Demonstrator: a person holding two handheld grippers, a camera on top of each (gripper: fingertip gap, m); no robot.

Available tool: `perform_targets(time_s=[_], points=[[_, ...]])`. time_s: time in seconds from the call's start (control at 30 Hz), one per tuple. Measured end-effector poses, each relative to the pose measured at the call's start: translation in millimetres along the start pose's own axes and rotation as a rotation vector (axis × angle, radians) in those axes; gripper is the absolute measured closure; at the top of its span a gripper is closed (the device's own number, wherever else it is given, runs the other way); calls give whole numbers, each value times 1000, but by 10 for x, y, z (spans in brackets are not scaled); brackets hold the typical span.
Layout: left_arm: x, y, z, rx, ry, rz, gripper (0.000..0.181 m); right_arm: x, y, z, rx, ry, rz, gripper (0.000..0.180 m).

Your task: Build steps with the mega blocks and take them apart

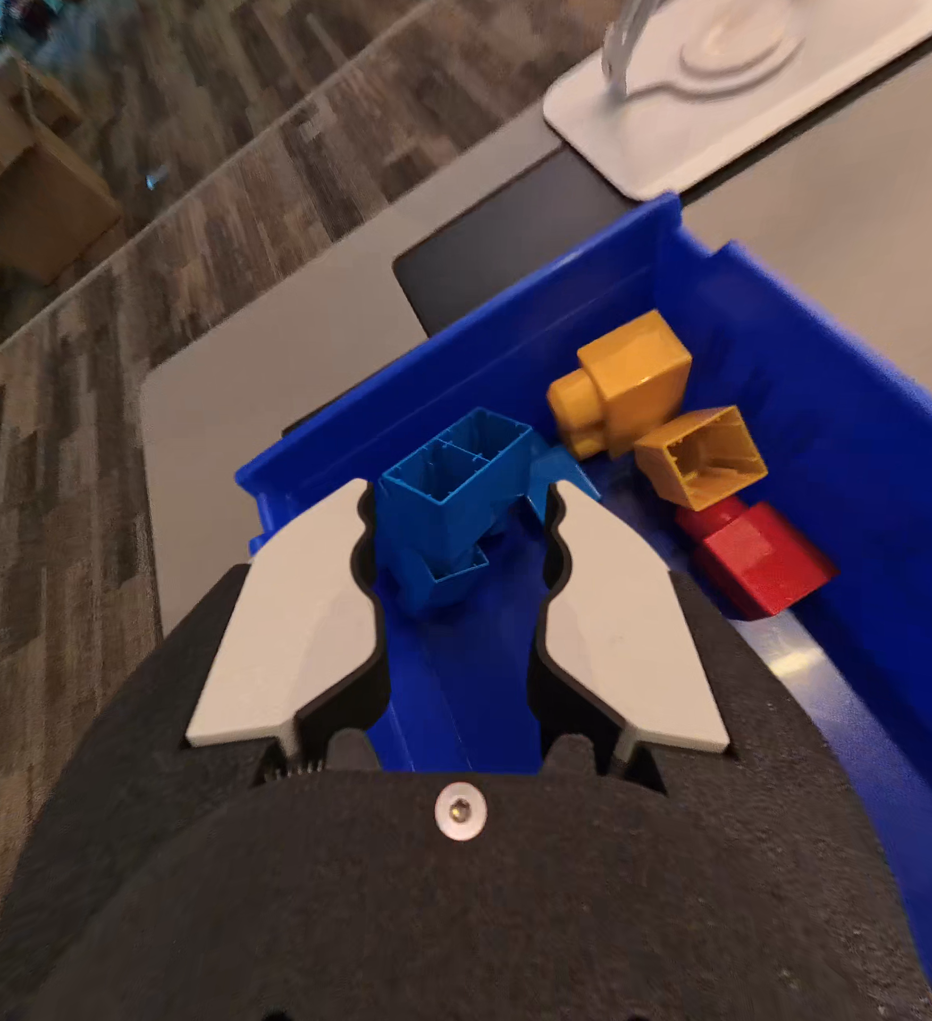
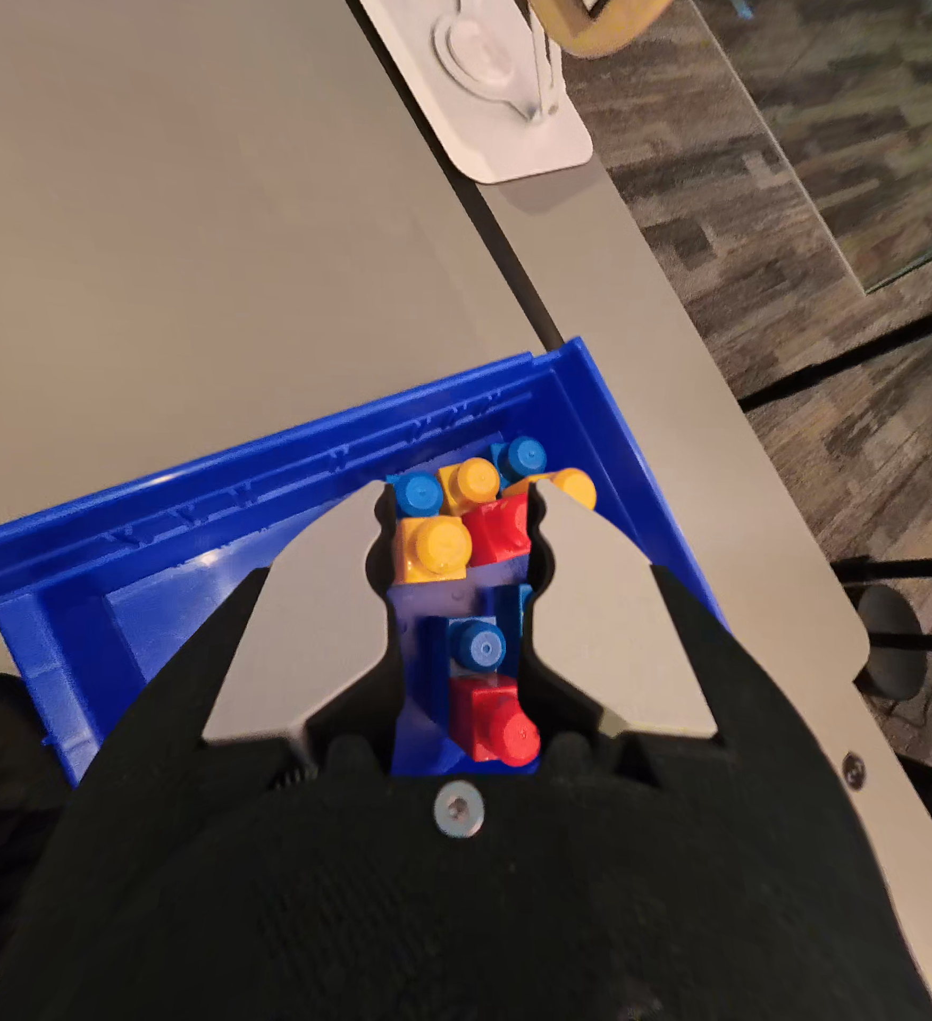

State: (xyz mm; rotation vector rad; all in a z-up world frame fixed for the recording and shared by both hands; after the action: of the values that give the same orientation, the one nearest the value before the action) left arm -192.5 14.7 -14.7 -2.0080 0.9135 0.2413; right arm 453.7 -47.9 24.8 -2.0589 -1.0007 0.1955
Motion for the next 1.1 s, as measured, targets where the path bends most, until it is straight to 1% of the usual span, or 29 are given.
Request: perform_targets(time_s=[0.07, 0.13, 0.23, 0.4, 0.5, 0.57, 0.63, 0.67, 0.8, 0.9, 0.93, 1.0, 1.07, 1.1], points=[[-1, 27, 122, -56, -11, 23, 111, -42, -42, 15, 1, -11, -20, 133], [6, 46, 217, -92, 7, 17, 108, -68, -54, 33, -10, -19, -27, 133], [8, 61, 326, -99, 58, -49, 105, -82, -45, 56, -29, -29, -29, 133], [-17, 154, 474, -113, 112, -130, 106, -85, -27, 112, -52, -45, -25, 133], [-8, 215, 521, -132, 134, -142, 110, -90, -18, 150, -70, -50, -29, 133], [13, 206, 499, -120, 145, -129, 125, -97, -16, 167, -77, -56, -32, 133], [20, 183, 446, -107, 155, -121, 136, -107, -21, 181, -77, -63, -34, 134], [26, 156, 404, -82, 173, -130, 143, -110, -24, 187, -78, -64, -36, 134], [-27, 15, 170, 25, 190, -184, 144, -130, -55, 210, -79, -60, -57, 133], [-92, -157, -104, 142, 198, -240, 144, -148, -147, 186, -43, -35, -83, 134], [-111, -254, -222, 210, 212, -279, 144, -149, -204, 164, -20, -12, -93, 135], [-99, -537, -493, 423, 287, -388, 144, -170, -376, 102, 46, 41, -107, 136], [16, -875, -778, 678, 441, -474, 144, -238, -651, 33, 159, 99, -114, 137], [107, -1028, -897, 776, 518, -490, 144, -312, -823, 4, 238, 112, -110, 137]])
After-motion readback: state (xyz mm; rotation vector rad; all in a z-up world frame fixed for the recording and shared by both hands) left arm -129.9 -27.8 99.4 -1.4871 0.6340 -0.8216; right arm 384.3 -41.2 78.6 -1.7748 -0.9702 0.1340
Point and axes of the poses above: each gripper's, where its closed fingertips meet, z out along the fingers, y out of its underside, x = y × z across the jaws, the point moved 6 cm from there along -z, back along the fingers, and after that the axes turned 12 degrees about z, right-handed, at the moved point
